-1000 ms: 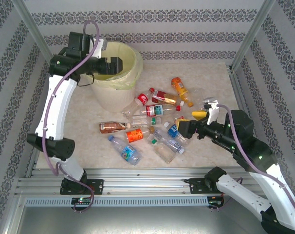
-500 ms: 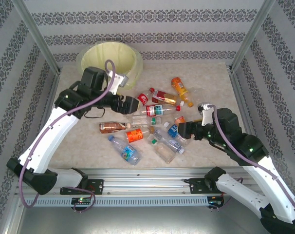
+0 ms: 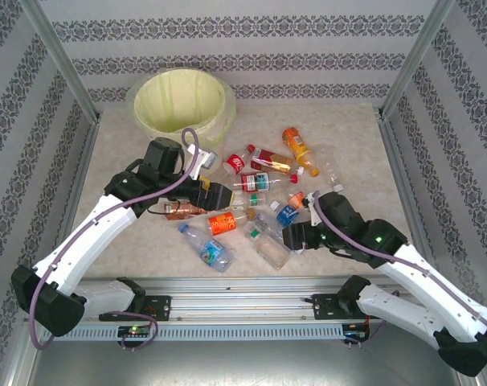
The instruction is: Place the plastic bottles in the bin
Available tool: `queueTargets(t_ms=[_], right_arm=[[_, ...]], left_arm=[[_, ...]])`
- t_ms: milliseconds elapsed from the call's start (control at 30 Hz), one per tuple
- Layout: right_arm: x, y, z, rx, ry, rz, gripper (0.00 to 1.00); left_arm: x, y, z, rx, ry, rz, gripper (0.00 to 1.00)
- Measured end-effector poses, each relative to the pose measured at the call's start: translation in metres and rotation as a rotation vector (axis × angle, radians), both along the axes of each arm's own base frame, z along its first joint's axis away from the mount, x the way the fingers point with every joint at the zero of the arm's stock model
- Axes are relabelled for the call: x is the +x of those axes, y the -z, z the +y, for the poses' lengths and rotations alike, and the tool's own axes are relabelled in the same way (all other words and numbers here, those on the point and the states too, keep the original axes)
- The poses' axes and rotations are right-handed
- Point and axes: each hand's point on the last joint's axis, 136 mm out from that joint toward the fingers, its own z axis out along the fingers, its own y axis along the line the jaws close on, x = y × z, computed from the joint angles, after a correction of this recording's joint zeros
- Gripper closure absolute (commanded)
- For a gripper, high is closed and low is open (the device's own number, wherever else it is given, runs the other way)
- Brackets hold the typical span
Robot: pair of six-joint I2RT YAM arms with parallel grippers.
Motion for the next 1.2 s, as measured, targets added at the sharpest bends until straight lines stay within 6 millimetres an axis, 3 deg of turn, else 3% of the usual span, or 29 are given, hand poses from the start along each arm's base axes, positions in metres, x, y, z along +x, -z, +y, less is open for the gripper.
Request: queueTargets(t_ms=[267, 733, 1200], right_arm=[[-0.004, 0.045, 0.02, -0.117, -0.083, 0.058, 0.25], [0.0, 0.078, 0.039, -0.206, -0.16, 0.05, 0.27], [-0.006, 0.108, 0.046, -0.31, -0.208, 0.097, 0.28]], left_arm=[[-0.001, -0.012, 0.0, -0.023, 0.007, -0.045, 0.0], [-0.011, -0.026, 0.012, 0.011, 0.023, -0.166, 0.0], [-0.016, -0.018, 0.012, 0.01, 0.039, -0.147, 0.0]])
